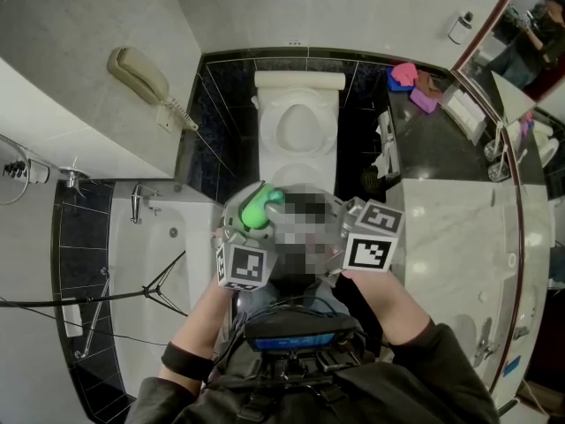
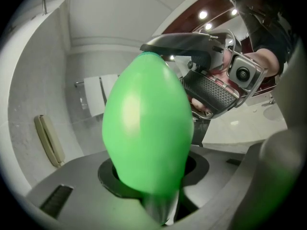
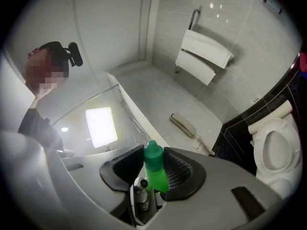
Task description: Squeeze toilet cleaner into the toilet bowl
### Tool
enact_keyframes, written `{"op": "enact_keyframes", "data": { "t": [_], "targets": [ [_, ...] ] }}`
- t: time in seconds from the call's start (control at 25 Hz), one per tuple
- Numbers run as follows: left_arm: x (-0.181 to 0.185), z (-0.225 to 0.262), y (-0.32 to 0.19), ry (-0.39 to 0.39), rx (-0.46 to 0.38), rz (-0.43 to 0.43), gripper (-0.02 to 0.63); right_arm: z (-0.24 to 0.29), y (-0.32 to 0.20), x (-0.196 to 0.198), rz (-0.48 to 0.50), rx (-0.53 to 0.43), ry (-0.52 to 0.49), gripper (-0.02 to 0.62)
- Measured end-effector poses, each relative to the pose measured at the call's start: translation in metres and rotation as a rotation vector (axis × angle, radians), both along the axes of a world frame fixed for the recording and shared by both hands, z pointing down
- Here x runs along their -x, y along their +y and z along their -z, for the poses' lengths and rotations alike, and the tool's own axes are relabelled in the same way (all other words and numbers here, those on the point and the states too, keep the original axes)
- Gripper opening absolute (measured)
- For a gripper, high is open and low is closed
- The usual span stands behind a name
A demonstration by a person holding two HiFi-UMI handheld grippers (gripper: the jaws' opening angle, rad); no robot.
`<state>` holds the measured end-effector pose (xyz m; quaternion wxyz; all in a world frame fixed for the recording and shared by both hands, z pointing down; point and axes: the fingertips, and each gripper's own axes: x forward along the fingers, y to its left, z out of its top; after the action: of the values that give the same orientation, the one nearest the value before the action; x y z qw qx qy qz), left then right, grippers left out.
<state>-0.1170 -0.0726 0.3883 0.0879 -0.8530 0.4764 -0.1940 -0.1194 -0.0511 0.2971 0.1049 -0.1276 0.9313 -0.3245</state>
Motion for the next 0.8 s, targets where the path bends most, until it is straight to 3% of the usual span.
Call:
{"op": "enact_keyframes", "data": {
  "t": [0.24,0.56,0.8],
  "targets": [
    [-0.016,-0.008,0.013,0.011,0.087,-0.196,0.186,0.003,0.002,-0.004,0.039,-0.098,-0.005,0.144],
    [-0.037,-0.004,0.05,0.136,0.237,-0.487,0.186,0.012,0.02,-0.005,0.184,-0.281,-0.011,0.144],
    [-0.049,0.001,0.083,0.207,0.387,-0.66,0.186,0.019,0.045,-0.009,0.322,-0.425,-0.03,0.144]
  ]
}}
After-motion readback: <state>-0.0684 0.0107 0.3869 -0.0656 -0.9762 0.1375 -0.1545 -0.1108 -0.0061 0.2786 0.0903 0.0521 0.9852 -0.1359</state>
